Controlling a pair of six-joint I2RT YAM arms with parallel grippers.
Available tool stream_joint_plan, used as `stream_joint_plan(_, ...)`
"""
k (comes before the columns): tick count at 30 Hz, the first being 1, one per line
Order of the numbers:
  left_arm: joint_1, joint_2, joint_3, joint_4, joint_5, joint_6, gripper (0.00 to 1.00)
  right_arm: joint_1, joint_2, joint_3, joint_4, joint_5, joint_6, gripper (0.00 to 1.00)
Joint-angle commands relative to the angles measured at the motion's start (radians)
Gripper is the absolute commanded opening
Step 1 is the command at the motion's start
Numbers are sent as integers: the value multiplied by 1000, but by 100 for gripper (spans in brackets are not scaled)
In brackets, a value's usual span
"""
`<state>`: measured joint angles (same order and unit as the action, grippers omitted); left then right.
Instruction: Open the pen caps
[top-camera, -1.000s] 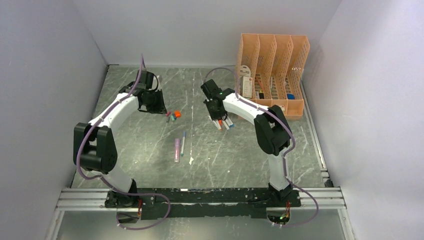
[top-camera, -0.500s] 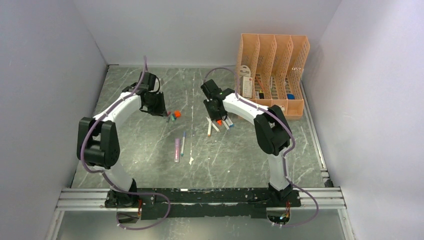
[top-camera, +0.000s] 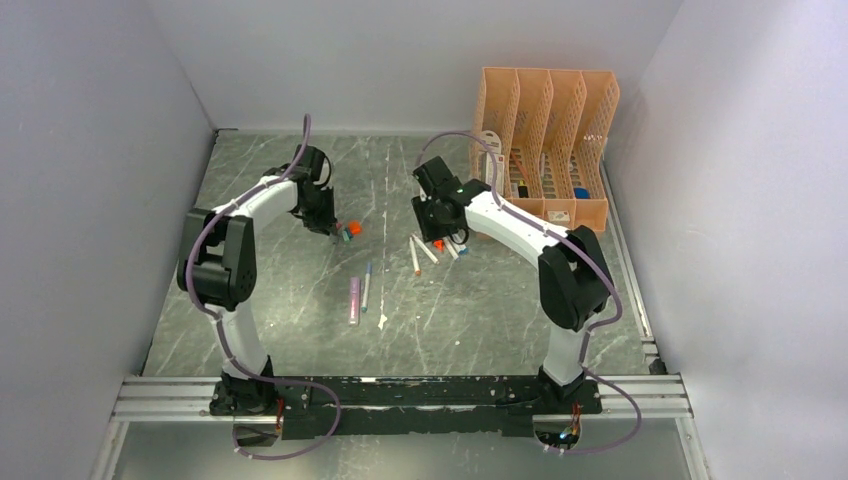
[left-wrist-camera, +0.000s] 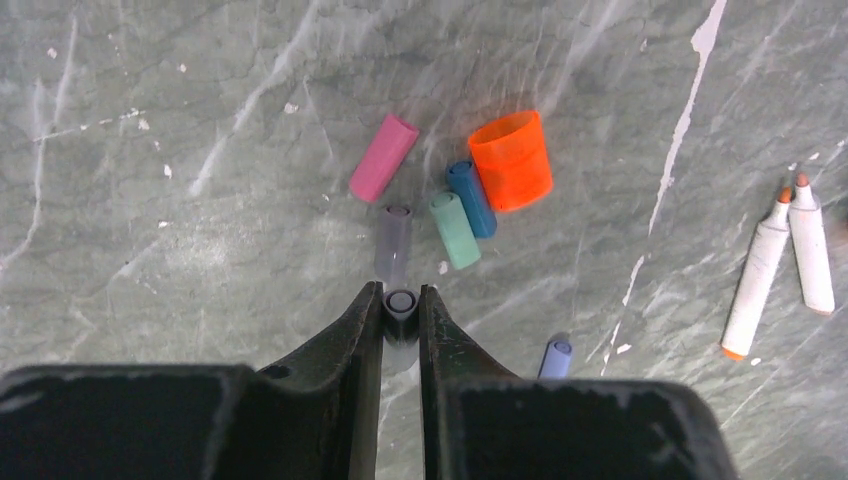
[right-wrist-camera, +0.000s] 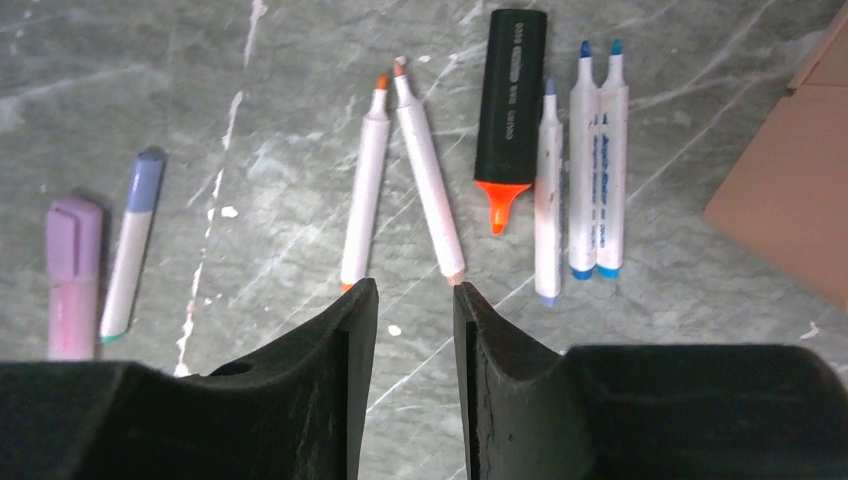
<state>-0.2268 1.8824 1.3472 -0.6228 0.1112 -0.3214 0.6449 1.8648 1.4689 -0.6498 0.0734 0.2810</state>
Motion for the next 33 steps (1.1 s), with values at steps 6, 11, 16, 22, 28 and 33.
stream_joint_plan(6, -14, 46, 64, 6, -34, 9, 38, 54, -47, -49, 45, -99, 61, 35)
stream_joint_plan(11, -14, 31, 59, 12, -18, 9, 47, 88, -27, -28, 41, -100, 81, 36)
stream_joint_plan(16, -14, -37, 53, -2, 23, 6, 54, 154, -2, 2, 46, -106, 133, 36)
stream_joint_plan(22, -7, -201, 53, -64, 67, 12, 85, 244, 93, 44, 56, -84, 227, 37)
stream_joint_plan(28, 15, -360, 0, -91, 71, 19, 100, 290, 203, 114, 34, -39, 270, 44)
stream_joint_plan(33, 32, -434, -40, -96, 90, 27, 100, 315, 271, 176, 16, -19, 288, 46)
